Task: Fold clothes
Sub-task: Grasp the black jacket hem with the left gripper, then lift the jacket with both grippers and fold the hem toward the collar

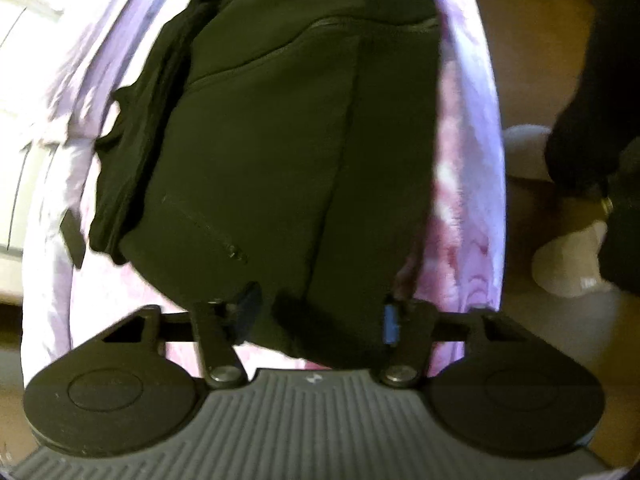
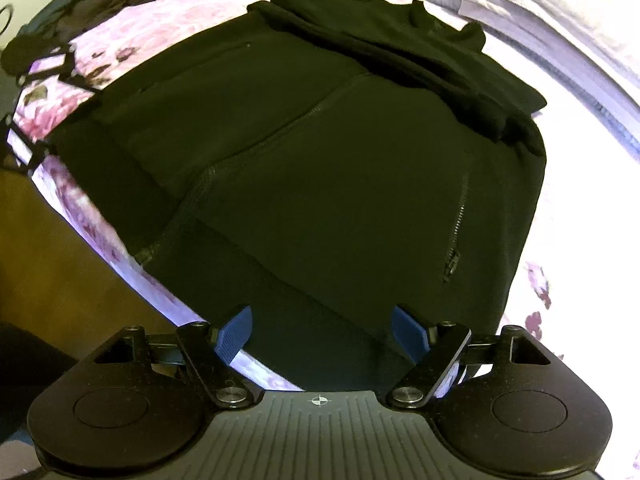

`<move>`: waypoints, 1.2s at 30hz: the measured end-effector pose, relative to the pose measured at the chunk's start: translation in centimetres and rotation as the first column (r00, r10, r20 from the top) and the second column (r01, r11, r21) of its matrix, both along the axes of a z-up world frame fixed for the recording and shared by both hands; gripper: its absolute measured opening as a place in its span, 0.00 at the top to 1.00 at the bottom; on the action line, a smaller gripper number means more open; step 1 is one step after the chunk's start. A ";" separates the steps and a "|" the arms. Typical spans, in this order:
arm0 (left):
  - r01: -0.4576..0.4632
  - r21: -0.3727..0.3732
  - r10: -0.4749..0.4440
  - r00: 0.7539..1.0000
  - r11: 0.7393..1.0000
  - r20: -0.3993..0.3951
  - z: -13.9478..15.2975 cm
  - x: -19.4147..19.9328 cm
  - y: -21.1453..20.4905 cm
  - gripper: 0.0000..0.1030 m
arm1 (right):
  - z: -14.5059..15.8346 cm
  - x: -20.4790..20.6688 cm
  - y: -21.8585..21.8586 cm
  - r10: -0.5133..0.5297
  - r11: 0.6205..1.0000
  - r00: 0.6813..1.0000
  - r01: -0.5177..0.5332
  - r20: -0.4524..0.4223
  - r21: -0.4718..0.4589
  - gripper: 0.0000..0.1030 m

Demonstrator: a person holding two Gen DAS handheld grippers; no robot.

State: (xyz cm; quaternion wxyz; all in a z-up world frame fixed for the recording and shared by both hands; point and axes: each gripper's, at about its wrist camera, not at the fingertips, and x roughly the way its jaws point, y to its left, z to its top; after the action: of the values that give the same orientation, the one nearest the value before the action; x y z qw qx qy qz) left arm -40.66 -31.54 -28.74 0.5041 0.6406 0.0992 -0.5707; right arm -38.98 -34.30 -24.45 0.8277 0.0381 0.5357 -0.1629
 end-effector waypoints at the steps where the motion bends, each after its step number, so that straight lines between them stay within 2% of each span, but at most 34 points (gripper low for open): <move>1: -0.001 -0.003 0.001 1.000 1.000 -0.003 0.3 -0.1 0.0 0.89 | -0.1 0.0 0.5 0.019 1.000 1.000 -0.019 -0.001 -0.016 0.22; 2: -0.001 -0.007 0.001 1.000 1.000 -0.006 0.6 -0.1 0.1 0.90 | -0.2 0.0 1.2 0.051 0.998 0.999 -0.051 0.004 -0.037 0.22; 5: -0.122 -0.057 0.116 0.989 0.991 -0.095 3.3 0.9 -0.4 0.92 | -0.1 0.8 4.4 0.185 0.977 0.981 -0.178 0.053 -0.121 0.22; 7: -0.221 -0.082 0.204 0.962 0.972 -0.179 5.2 2.0 -1.1 0.92 | -0.4 2.2 6.8 0.258 0.957 0.961 -0.240 0.099 -0.160 0.22; 9: -0.316 -0.096 0.280 0.920 0.944 -0.274 7.1 3.3 -2.0 0.92 | -1.1 4.0 9.2 0.320 0.936 0.936 -0.290 0.143 -0.197 0.22; 11: -0.370 -0.096 0.321 0.888 0.924 -0.330 8.4 4.3 -2.6 0.92 | -1.7 5.8 11.6 0.382 0.912 0.906 -0.336 0.185 -0.237 0.22; 12: -0.394 -0.094 0.339 0.871 0.914 -0.355 9.0 4.8 -2.9 0.92 | -2.5 6.8 12.4 0.402 0.894 0.899 -0.345 0.175 -0.285 0.22; 14: -0.404 -0.088 0.347 0.863 0.911 -0.368 9.7 5.3 -3.3 0.92 | -4.1 8.1 13.5 0.422 0.857 0.898 -0.348 0.128 -0.380 0.22; 15: -0.396 -0.084 0.341 0.866 0.914 -0.367 9.9 5.3 -3.3 0.92 | -5.0 8.2 13.2 0.410 0.840 0.908 -0.339 0.087 -0.424 0.22; 19: -0.364 -0.073 0.318 0.882 0.929 -0.347 9.8 4.9 -3.0 0.92 | -6.9 4.4 8.4 0.308 0.831 0.951 -0.290 -0.042 -0.474 0.23; 22: -0.340 -0.060 0.304 0.895 0.938 -0.326 9.1 4.5 -2.9 0.92 | -7.4 -0.3 4.1 0.236 0.826 0.964 -0.266 -0.123 -0.498 0.27; 25: -0.299 -0.036 0.276 0.916 0.954 -0.290 8.1 3.9 -3.2 0.92 | -7.3 -3.3 1.1 0.232 0.826 0.954 -0.296 -0.190 -0.479 0.43; 27: -0.255 -0.013 0.244 0.938 0.967 -0.245 7.3 3.3 -3.4 0.92 | -6.8 -4.0 0.0 0.265 0.831 0.940 -0.335 -0.213 -0.444 0.78; 29: -0.220 0.002 0.215 0.955 0.976 -0.206 7.1 2.8 -3.4 0.93 | -5.6 -4.0 -0.4 0.305 0.834 0.927 -0.371 -0.220 -0.407 0.89; 30: -0.216 0.005 0.213 0.956 0.976 -0.201 7.4 2.7 -3.4 0.94 | -4.8 -3.9 -0.8 0.310 0.846 0.925 -0.373 -0.219 -0.382 0.93; 36: -0.227 -0.015 0.219 0.953 0.974 -0.212 10.5 1.5 -1.4 0.96 | 1.2 -3.5 -2.7 0.336 0.896 0.922 -0.376 -0.193 -0.236 0.95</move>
State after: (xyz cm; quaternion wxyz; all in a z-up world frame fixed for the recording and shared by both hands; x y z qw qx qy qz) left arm -39.17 -32.96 -18.23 0.5644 0.5520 0.2120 -0.5761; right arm -42.45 -36.98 -23.28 0.7990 -0.1852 0.5662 -0.0818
